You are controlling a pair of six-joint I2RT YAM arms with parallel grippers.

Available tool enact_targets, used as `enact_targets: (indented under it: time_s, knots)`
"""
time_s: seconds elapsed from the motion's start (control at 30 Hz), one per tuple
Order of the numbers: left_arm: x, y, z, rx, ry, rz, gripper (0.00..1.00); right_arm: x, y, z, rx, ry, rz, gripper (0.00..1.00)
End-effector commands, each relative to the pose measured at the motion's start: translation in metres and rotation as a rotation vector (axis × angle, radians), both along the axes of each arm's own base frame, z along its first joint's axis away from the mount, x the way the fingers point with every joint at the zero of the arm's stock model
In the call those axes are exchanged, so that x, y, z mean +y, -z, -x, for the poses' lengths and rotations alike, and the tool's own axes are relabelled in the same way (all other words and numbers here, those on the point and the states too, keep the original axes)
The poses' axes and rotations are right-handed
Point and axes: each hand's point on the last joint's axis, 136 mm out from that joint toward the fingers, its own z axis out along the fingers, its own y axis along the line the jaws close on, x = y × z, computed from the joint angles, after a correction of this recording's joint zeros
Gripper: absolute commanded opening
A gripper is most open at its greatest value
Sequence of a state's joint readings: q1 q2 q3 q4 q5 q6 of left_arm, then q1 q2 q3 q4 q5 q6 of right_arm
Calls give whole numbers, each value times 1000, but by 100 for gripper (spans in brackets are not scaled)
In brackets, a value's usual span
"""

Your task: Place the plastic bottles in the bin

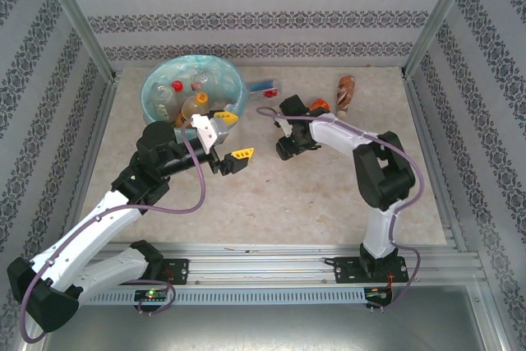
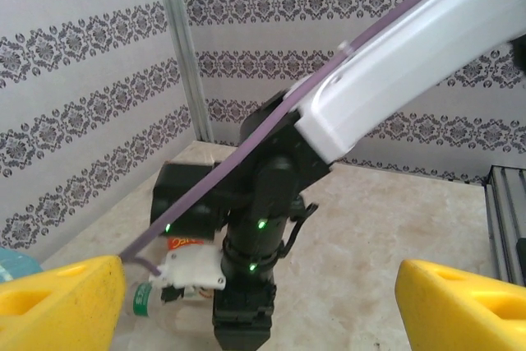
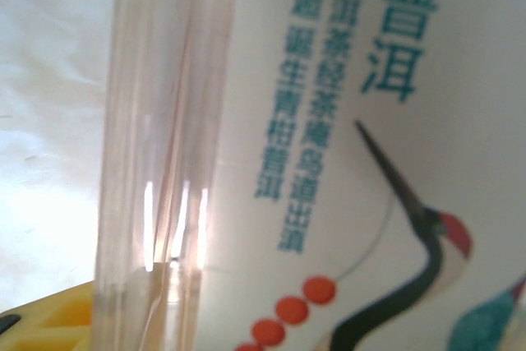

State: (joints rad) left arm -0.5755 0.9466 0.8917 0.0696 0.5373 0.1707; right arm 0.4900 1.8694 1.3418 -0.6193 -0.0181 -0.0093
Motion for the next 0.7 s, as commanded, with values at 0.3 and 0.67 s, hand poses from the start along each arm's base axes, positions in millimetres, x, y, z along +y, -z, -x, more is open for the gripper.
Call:
enact_targets:
  time_s: [0.3, 0.67]
  knots:
    - [-1, -25, -11, 91, -51, 150, 86, 6, -112, 59, -311, -14, -265, 42]
    - [-15, -36, -12, 284, 12, 258, 86, 19, -191, 114, -583, -219, -547, 42]
